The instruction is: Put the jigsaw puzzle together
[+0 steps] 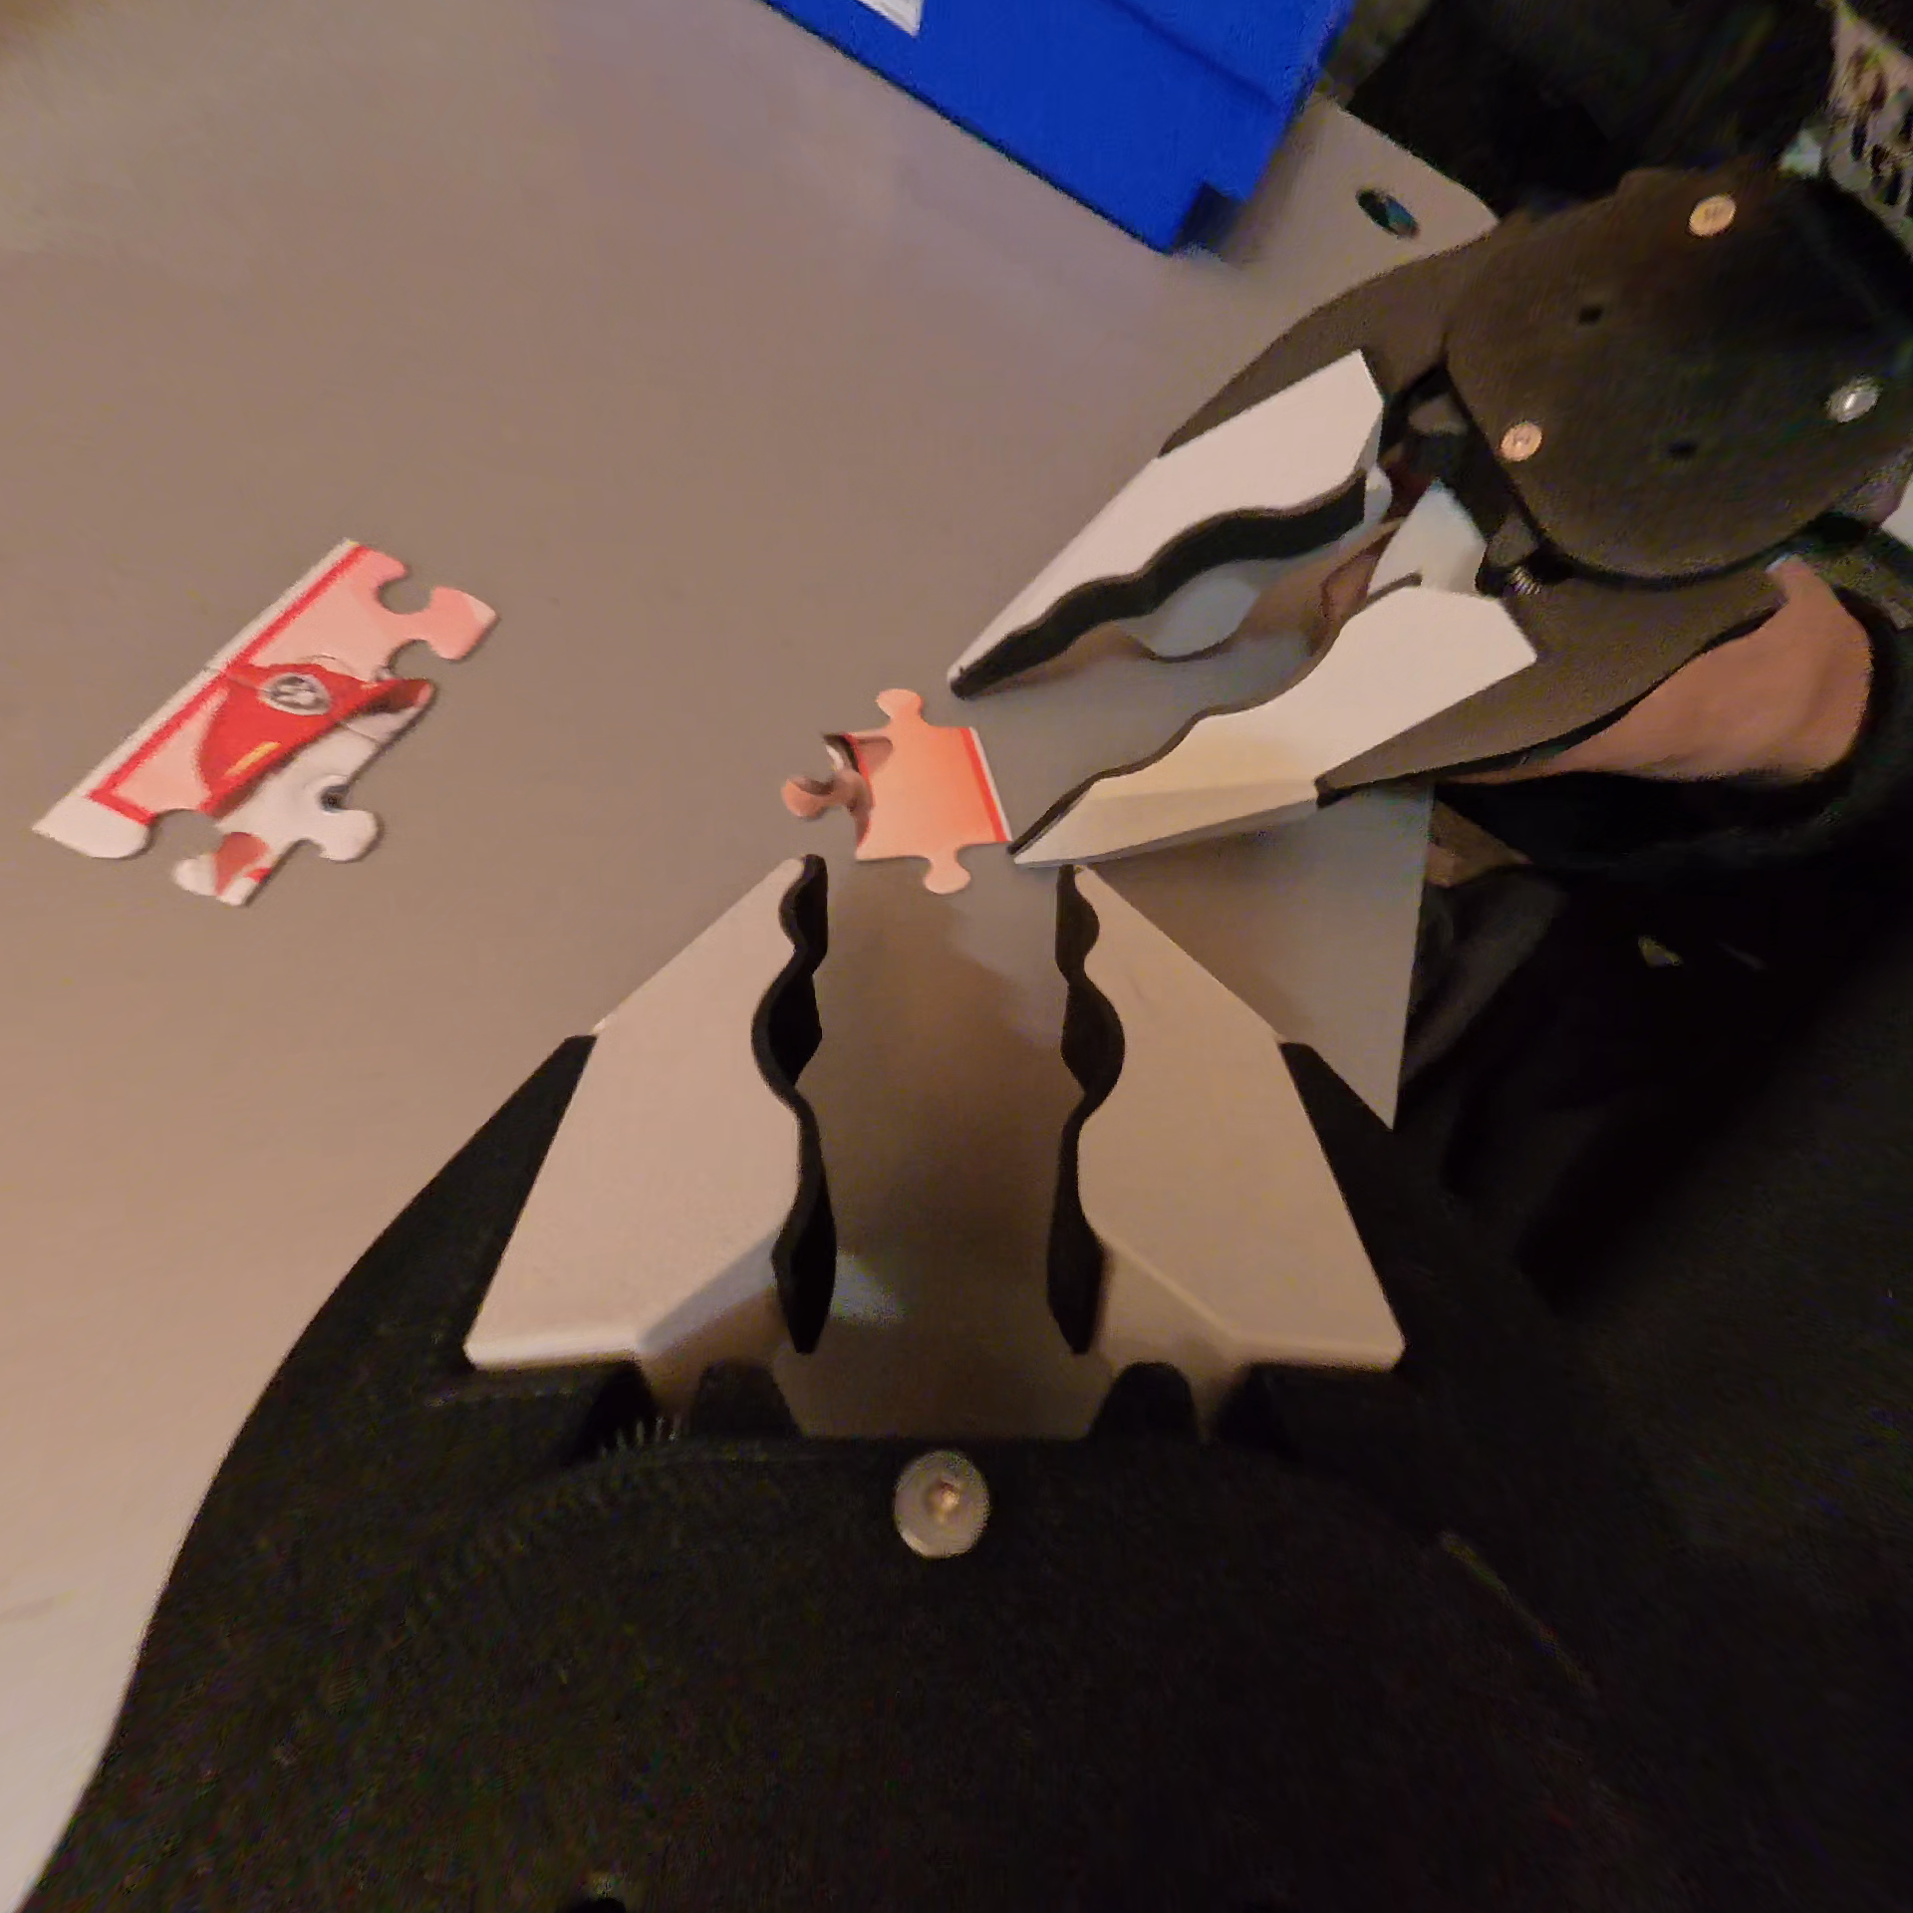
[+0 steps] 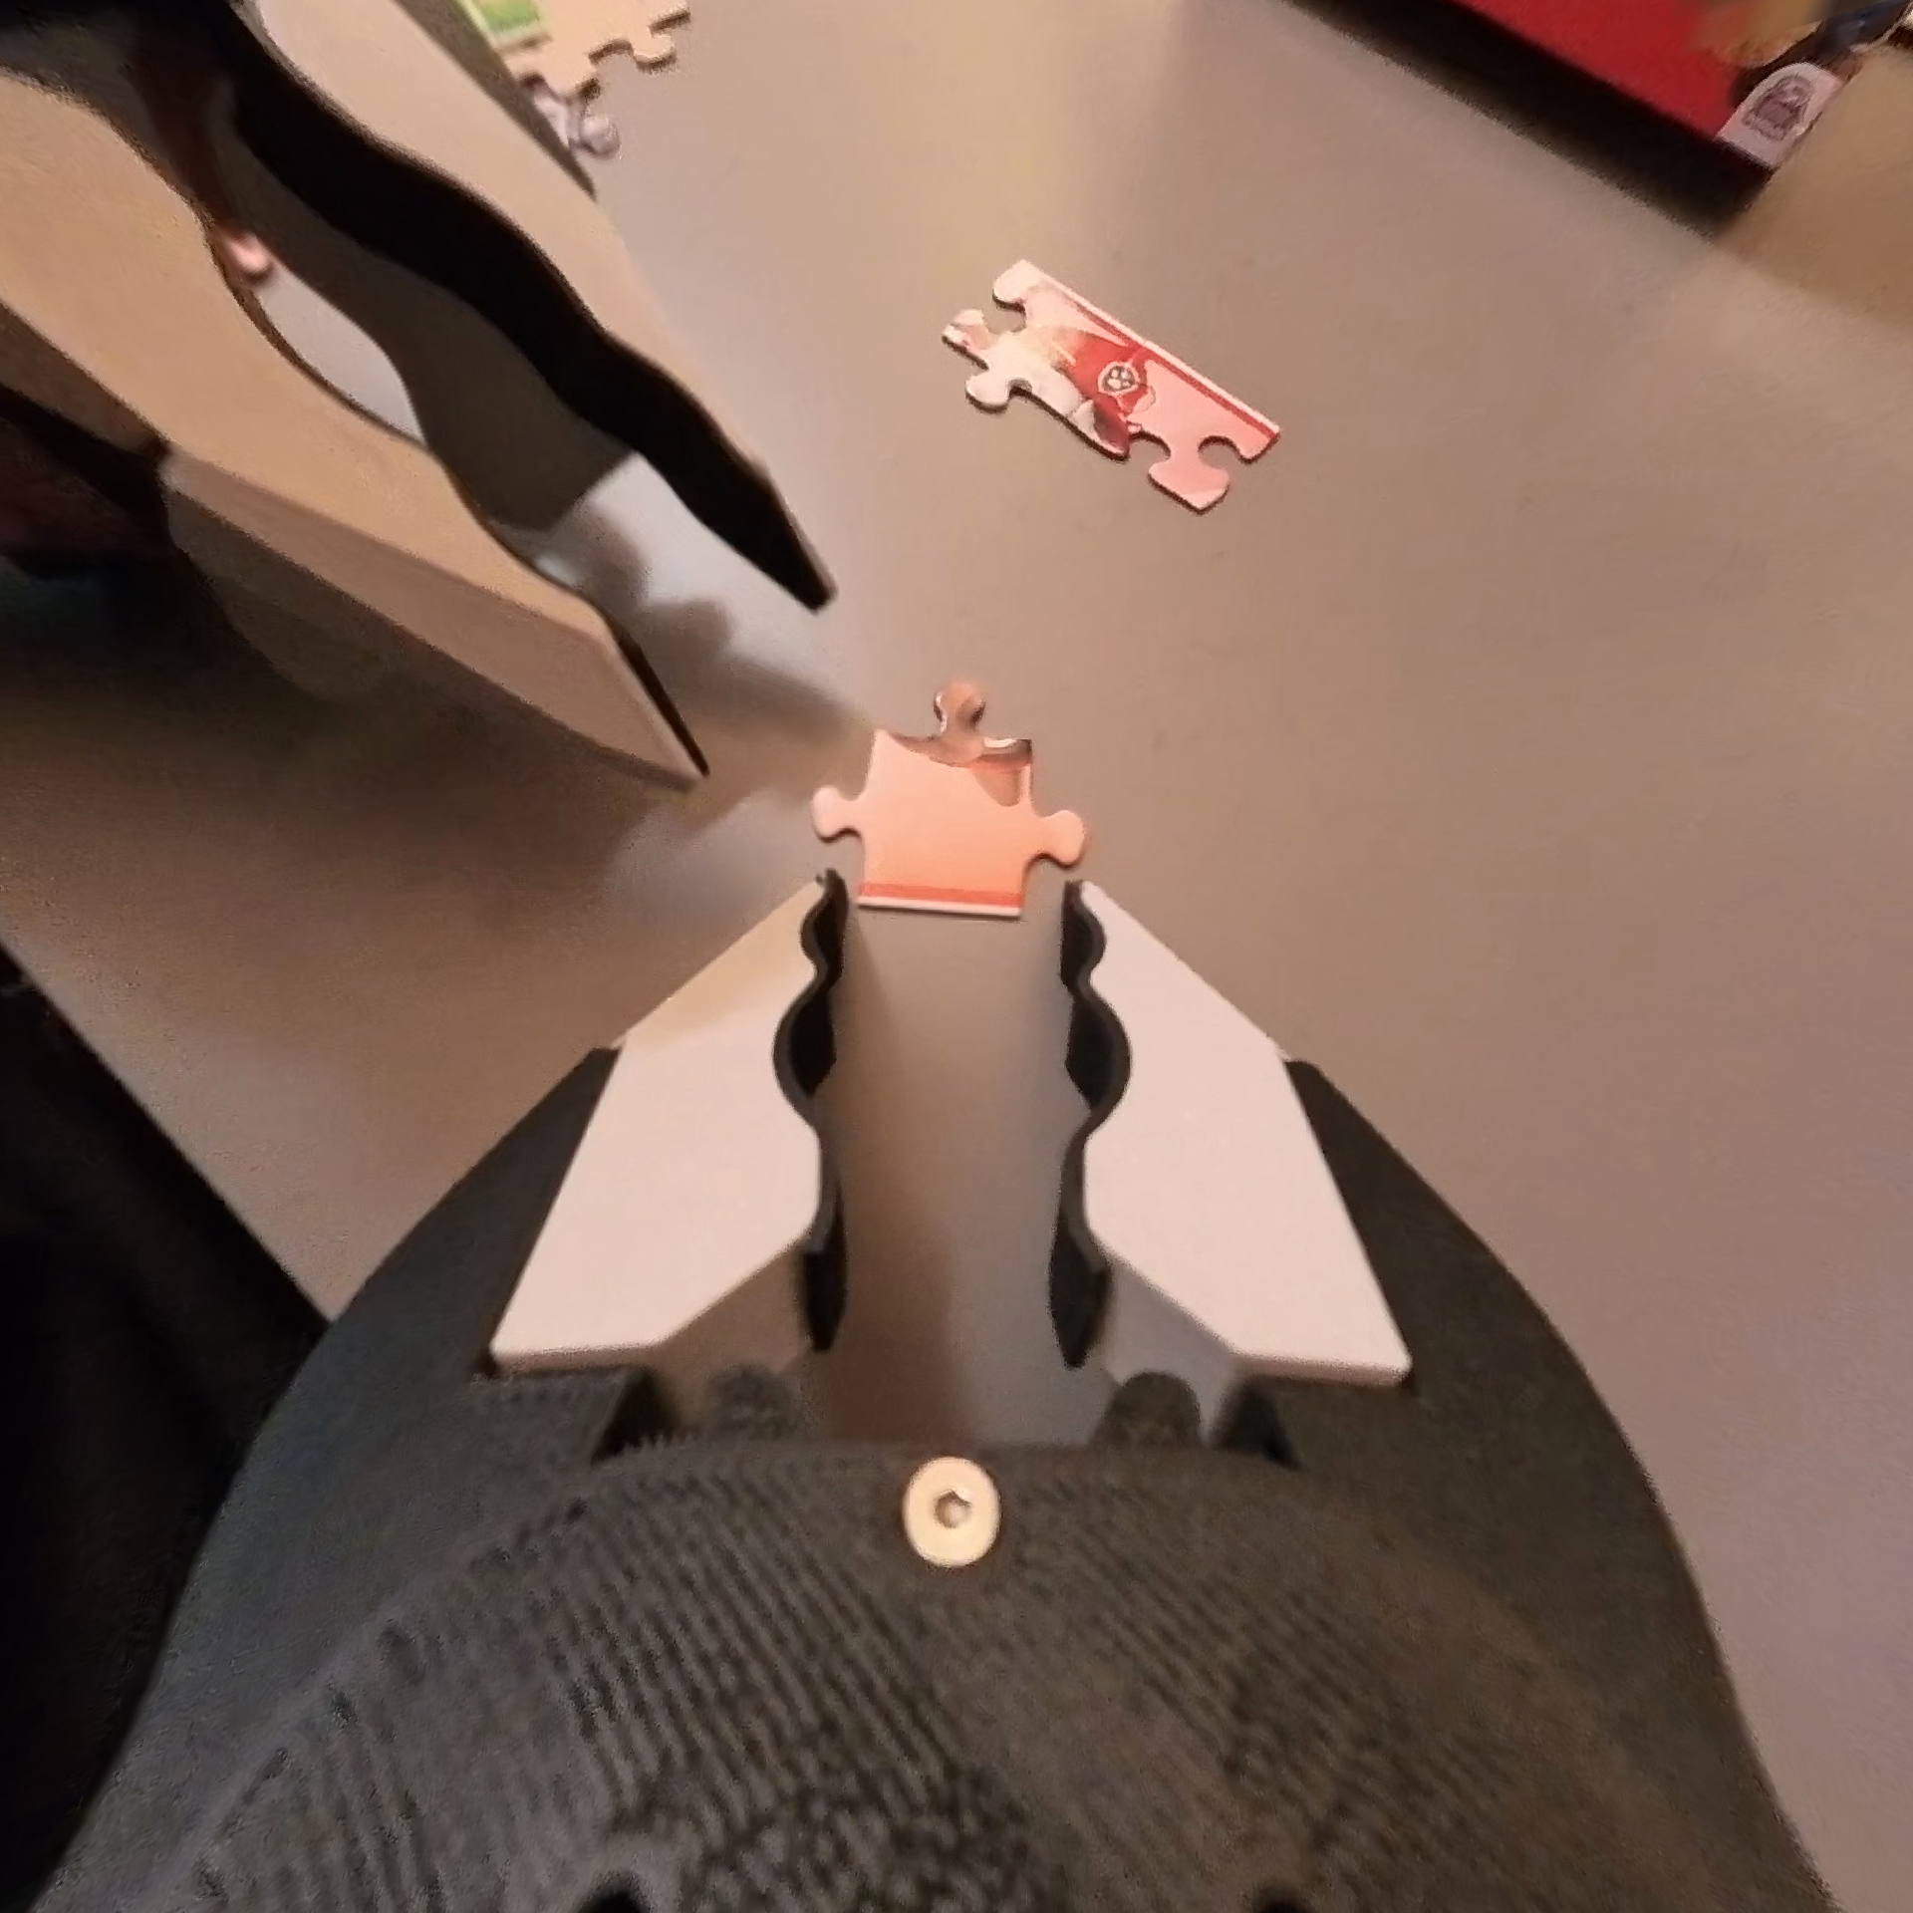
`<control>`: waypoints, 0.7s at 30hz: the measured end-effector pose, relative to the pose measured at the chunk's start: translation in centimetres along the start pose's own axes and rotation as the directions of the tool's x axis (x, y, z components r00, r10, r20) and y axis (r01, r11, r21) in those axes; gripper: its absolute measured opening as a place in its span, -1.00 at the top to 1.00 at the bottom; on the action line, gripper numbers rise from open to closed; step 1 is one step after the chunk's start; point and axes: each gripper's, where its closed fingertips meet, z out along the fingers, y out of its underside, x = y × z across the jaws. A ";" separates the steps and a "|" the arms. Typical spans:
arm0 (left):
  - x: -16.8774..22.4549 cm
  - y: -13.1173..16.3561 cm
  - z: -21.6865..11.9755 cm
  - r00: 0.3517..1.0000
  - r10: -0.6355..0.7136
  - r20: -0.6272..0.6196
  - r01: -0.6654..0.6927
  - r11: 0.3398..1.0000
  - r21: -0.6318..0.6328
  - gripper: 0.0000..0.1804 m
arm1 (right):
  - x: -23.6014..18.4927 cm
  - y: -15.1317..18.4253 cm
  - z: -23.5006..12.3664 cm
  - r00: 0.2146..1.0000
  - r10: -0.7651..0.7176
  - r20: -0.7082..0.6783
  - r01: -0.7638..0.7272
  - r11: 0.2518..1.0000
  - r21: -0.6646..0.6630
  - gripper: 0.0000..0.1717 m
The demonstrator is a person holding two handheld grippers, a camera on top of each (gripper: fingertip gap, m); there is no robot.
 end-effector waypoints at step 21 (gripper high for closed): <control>-8.7 -7.7 -4.3 0.945 0.072 0.320 -0.124 0.981 0.147 0.55 | 1.9 -2.8 3.5 0.908 -0.247 0.339 0.245 0.968 0.048 0.66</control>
